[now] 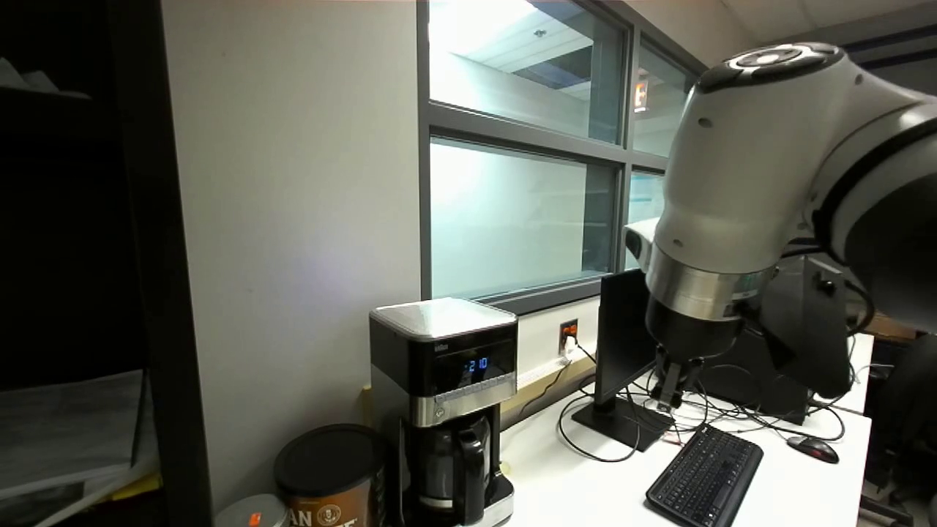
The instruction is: Turn on the coffee maker
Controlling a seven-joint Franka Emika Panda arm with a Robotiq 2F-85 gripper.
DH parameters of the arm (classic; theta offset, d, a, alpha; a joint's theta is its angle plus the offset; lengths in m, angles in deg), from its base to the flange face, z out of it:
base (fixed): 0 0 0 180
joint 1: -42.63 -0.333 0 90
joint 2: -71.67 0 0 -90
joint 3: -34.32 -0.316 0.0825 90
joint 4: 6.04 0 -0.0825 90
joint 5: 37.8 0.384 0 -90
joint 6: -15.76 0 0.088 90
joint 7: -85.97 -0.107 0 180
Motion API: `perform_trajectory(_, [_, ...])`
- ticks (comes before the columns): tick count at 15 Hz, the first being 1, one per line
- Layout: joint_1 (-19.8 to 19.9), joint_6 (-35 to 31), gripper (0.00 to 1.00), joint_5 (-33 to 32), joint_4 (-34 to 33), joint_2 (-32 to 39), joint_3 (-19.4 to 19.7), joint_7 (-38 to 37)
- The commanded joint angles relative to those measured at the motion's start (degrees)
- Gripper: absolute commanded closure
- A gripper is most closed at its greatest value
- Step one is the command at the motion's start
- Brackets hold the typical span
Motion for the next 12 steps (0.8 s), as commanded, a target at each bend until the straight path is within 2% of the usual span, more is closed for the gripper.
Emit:
perform_trajectory(1, [-3.2,-3.5,0.99,-7.2,-5.8,6.5,3.0,0.2])
perform_trajectory(7, [-6.2,-12.8,1.0,-21.4,-10.1,13.1,5.6,2.4])
perform_trajectory(12, [-6.5,-20.5,1.0,-28.8,-12.6,17.2,6.3,4.7])
